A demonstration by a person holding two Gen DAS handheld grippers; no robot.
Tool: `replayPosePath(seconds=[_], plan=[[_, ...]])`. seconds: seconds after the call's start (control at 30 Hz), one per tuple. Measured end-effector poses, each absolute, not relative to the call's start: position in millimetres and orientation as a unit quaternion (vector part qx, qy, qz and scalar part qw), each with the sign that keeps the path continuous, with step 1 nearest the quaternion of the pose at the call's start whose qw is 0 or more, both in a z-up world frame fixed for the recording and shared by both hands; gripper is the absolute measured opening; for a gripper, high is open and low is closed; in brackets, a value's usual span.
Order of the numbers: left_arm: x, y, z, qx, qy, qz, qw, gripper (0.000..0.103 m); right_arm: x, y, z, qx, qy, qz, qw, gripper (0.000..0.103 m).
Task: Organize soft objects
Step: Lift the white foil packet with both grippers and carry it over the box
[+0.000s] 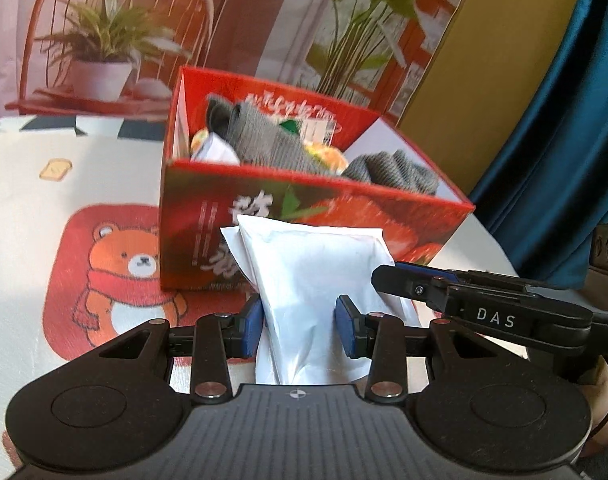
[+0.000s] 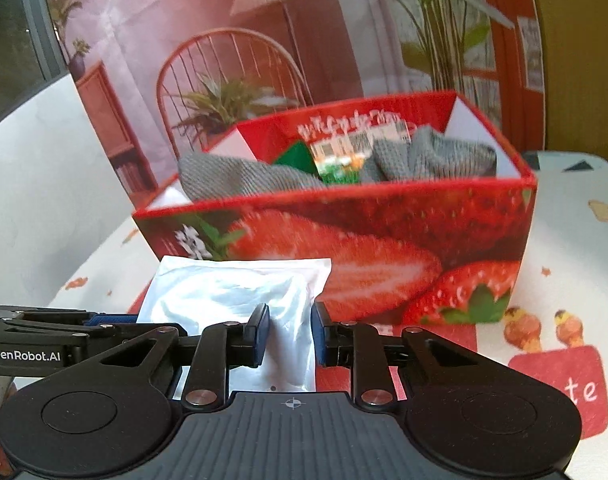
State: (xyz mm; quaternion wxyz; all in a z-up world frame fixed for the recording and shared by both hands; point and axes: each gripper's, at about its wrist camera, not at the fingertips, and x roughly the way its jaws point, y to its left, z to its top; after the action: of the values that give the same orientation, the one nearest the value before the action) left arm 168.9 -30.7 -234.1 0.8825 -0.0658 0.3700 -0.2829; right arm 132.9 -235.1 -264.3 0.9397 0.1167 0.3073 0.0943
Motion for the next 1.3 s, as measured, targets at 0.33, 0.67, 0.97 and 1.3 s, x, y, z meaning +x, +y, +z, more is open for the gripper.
replayPosePath(seconds=[0.33,0.67,0.97,1.3], plan=[[168.5,-39.9,-194.8,-0.059,0.322,-0.292,0.899,0.041,131.0,-234.2,-225.2,0.102,0.266,0.100,0.954,0.021],[205.0,-55.0,-164.4,-0.059,0.289,-0.297,0.908,0.041,163.4,-245.9,-186.3,0.093,0.230,0.094,0.964,0.021],[244.3,-75.1,-156.8,-0.051,0.289,-0.293,0.910,0.041,208.4,-261.7,-176.9,0.088,0.223,0.083,0.967,0.021],[294.6,-92.5,-185.3,-0.048,0.348,-0.277,0.894,0.041,257.3,-273.6,-202.1,0.082,0.253,0.074,0.961,0.021]])
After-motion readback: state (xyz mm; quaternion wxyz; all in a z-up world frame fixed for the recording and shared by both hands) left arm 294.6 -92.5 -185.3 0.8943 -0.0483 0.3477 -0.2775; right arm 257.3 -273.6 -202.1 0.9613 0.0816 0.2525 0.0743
